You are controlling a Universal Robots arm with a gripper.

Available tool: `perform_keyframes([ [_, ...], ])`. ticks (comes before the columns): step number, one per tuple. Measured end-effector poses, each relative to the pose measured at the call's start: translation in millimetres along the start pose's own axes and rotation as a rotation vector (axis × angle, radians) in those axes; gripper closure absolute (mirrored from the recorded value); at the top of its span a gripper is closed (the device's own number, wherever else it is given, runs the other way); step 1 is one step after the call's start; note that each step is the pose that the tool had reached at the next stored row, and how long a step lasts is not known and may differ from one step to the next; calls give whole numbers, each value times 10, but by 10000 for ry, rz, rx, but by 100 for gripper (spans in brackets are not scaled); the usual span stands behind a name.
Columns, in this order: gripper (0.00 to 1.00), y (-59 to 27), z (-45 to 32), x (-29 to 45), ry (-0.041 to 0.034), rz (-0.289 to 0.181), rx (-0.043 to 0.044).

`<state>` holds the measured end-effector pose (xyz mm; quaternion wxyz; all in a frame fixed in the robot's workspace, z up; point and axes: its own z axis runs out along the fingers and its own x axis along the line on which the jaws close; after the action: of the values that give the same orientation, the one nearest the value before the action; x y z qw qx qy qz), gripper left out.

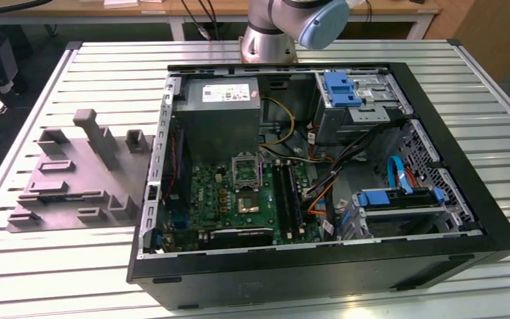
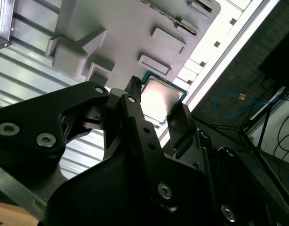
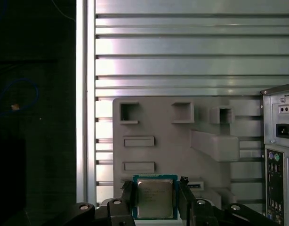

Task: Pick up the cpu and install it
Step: 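Pick up the cpu and move it towards the insertion slot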

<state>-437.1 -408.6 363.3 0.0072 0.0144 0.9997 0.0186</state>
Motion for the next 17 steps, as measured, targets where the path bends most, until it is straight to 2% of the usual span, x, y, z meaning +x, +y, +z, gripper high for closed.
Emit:
perform_keyframes([
  [7, 53, 1, 1, -36, -1, 1, -1],
  [17, 53, 1, 0, -38, 1, 0, 1],
])
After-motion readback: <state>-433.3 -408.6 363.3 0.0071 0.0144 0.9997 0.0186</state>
